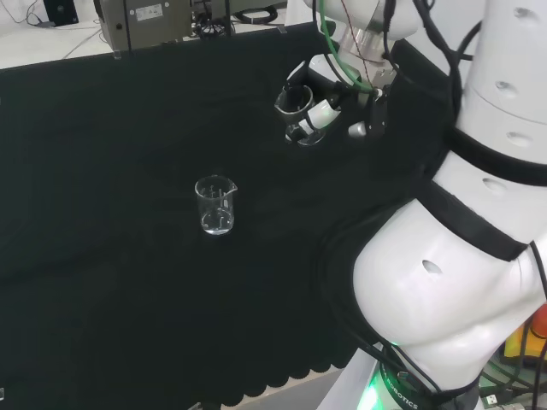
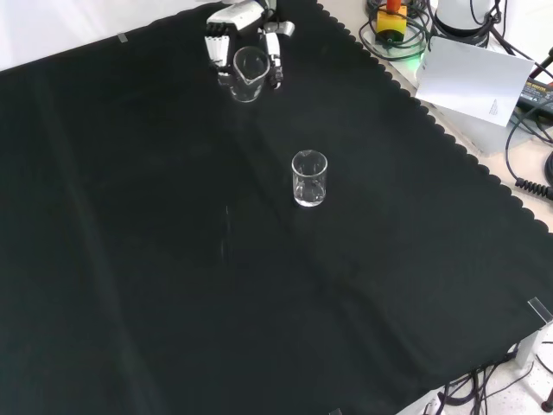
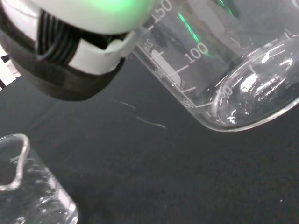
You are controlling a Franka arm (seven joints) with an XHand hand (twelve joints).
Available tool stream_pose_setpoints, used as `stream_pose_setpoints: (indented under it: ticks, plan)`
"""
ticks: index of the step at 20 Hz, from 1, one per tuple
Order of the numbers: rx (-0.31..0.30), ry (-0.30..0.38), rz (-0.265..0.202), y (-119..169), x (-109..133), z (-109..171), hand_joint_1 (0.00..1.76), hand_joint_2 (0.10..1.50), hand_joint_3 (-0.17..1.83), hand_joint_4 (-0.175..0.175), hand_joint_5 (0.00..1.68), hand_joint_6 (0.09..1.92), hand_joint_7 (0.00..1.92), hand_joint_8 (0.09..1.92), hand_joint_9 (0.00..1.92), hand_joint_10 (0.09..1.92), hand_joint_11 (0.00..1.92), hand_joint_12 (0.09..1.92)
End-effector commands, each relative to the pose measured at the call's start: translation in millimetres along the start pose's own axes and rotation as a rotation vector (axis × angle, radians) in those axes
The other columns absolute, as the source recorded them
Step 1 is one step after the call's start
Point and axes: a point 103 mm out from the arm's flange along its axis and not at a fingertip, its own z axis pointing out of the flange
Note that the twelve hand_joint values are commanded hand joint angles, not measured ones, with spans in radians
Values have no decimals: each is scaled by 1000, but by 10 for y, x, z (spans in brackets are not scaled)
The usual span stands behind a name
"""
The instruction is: Place the beaker back on the table.
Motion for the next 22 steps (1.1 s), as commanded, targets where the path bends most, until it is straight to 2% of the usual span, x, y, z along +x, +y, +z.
stream_pose_setpoints:
  ticks: [1, 11, 22]
  plan:
    - [-26, 157, -113, 693, -80, 531, 1189, 1054, -175, -59, 1349, 398, 1694, 327, 1873, 87, 1538, 454]
    - [-19, 198, -140, 834, -82, 737, 1189, 1055, -175, -61, 1345, 404, 1691, 327, 1868, 87, 1536, 454]
    - [6, 231, -143, 923, -132, 1007, 1189, 1056, -175, -63, 1342, 411, 1685, 325, 1862, 87, 1536, 454]
